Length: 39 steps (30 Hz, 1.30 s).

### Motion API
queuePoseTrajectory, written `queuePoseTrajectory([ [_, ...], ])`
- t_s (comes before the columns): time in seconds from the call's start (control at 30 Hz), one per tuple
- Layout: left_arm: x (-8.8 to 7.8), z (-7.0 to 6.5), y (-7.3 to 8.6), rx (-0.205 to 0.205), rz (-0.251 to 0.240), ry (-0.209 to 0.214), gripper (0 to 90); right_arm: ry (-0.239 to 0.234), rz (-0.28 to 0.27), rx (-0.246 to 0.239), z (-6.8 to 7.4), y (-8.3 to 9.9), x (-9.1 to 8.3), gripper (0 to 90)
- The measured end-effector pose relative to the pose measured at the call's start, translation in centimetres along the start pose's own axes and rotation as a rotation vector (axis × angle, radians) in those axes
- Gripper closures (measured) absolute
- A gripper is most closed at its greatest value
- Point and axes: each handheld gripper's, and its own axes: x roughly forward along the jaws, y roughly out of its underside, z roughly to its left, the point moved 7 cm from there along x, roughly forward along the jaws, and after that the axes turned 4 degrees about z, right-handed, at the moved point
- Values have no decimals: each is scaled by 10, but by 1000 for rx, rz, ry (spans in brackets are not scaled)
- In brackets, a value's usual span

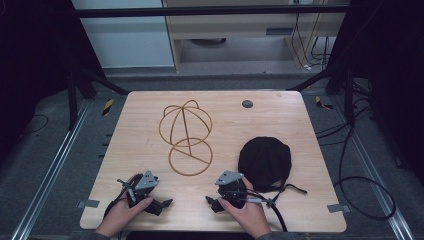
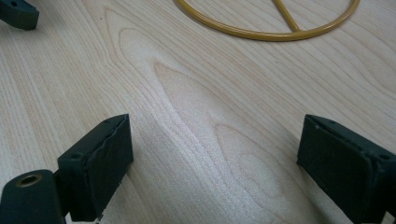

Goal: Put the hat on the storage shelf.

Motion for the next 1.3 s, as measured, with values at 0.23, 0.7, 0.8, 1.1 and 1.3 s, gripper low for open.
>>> queuePoseTrajectory([
  [0.23, 0, 0, 0, -1, -1, -1, 0, 7, 1, 3, -1, 0, 0, 96],
  [0.7, 0, 0, 0, 0, -1, -1, 0, 69, 4, 15, -5, -2, -9, 97],
  [0.8, 0, 0, 0, 0, -1, -2, 0, 78, -18, -7, -1, -6, -25, 83],
  [1.1, 0, 0, 0, 0, 0, -1, 0, 260, -44, 59, -31, 4, -75, 83],
  [1.3, 0, 0, 0, 0, 0, -1, 0, 363, -79, 121, -51, 15, -109, 76],
])
